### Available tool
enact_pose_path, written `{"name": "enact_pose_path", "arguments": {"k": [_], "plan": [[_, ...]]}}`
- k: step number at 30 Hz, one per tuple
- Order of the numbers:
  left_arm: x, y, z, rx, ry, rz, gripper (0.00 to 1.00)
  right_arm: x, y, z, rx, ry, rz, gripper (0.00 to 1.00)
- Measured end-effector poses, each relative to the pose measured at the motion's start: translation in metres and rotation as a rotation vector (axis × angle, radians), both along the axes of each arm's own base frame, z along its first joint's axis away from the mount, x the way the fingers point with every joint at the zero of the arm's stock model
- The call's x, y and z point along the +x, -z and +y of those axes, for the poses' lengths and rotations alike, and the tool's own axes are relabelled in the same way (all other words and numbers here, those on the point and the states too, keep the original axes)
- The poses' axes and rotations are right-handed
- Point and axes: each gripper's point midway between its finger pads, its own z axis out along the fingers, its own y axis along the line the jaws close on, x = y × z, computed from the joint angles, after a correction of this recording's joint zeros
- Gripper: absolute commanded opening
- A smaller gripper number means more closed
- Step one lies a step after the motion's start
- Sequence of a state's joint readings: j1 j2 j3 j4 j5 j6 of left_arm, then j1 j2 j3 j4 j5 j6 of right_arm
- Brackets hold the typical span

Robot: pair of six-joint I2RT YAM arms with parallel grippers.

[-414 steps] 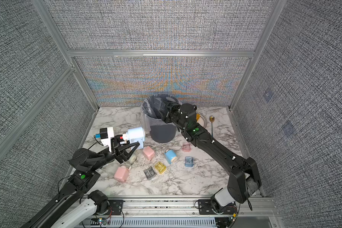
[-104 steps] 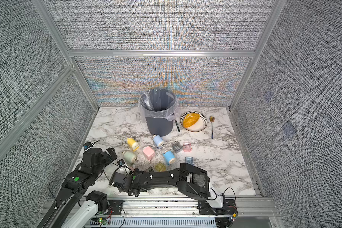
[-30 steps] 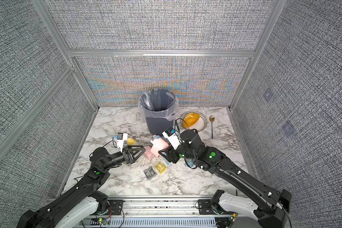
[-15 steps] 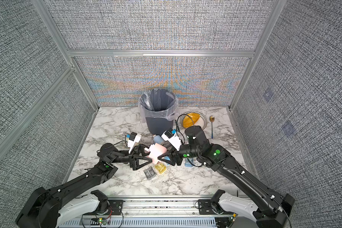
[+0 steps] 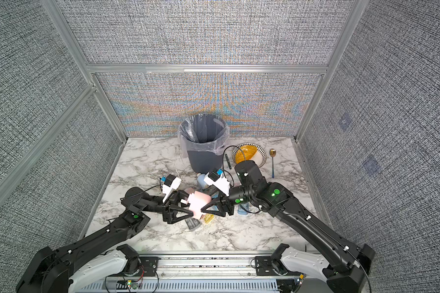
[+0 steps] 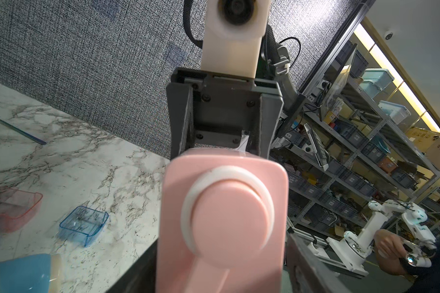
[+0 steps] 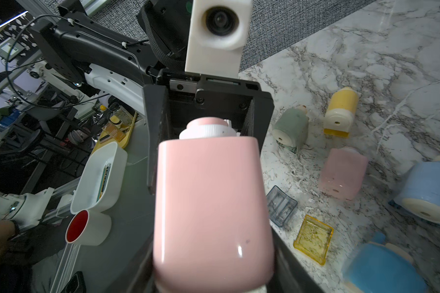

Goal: Take out the pencil sharpener tray and clean the shavings
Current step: Pick up the pencil sharpener from the center of the board, then open the container of the pencil sharpener.

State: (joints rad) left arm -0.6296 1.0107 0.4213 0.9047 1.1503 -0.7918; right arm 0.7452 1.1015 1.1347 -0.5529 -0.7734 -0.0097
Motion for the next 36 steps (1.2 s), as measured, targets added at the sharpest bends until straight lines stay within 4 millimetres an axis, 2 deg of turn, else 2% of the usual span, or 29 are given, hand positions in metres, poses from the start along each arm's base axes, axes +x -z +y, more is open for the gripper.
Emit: {"name": "enact_pose_path", "arguments": {"k": [3, 5, 7, 10, 14, 16, 20, 22, 29, 33, 36], "plan": [[0.0, 0.0, 0.0, -0.004, -0.012, -0.019, 0.46, 0.0, -0.001, 0.001, 0.003, -0.006, 0.018, 0.33], [0.002, 0.001, 0.0, 0.002, -0.024, -0.008, 0.31, 0.0, -0.001, 0.001, -0.002, -0.008, 0.025, 0.33], [0.002, 0.001, 0.0, 0.006, -0.026, -0.005, 0.2, 0.001, 0.001, 0.001, -0.007, -0.01, 0.035, 0.34], [0.003, 0.002, 0.0, 0.01, -0.033, -0.002, 0.1, 0.001, 0.002, 0.002, -0.007, -0.018, 0.048, 0.44], [0.003, 0.001, 0.002, 0.014, -0.056, -0.003, 0.07, 0.0, 0.002, 0.004, 0.017, -0.027, 0.045, 0.69], [0.0, -0.002, 0.003, 0.012, -0.058, -0.002, 0.07, 0.001, 0.004, 0.005, 0.045, -0.031, 0.022, 0.78], [0.003, -0.015, 0.006, -0.016, -0.107, -0.023, 0.04, 0.0, 0.008, 0.002, 0.121, -0.024, 0.001, 0.86], [0.004, -0.023, 0.007, -0.04, -0.125, -0.042, 0.0, -0.003, 0.013, -0.001, 0.156, -0.019, -0.006, 0.86], [0.022, -0.041, 0.006, -0.115, -0.215, -0.061, 0.0, -0.006, 0.014, 0.0, 0.261, -0.018, -0.006, 0.87], [0.033, -0.05, 0.005, -0.162, -0.257, -0.041, 0.0, -0.003, 0.003, 0.002, 0.323, -0.011, -0.021, 0.87], [0.034, -0.058, 0.008, -0.202, -0.277, -0.045, 0.0, 0.002, -0.005, 0.006, 0.361, -0.002, -0.013, 0.87]]}}
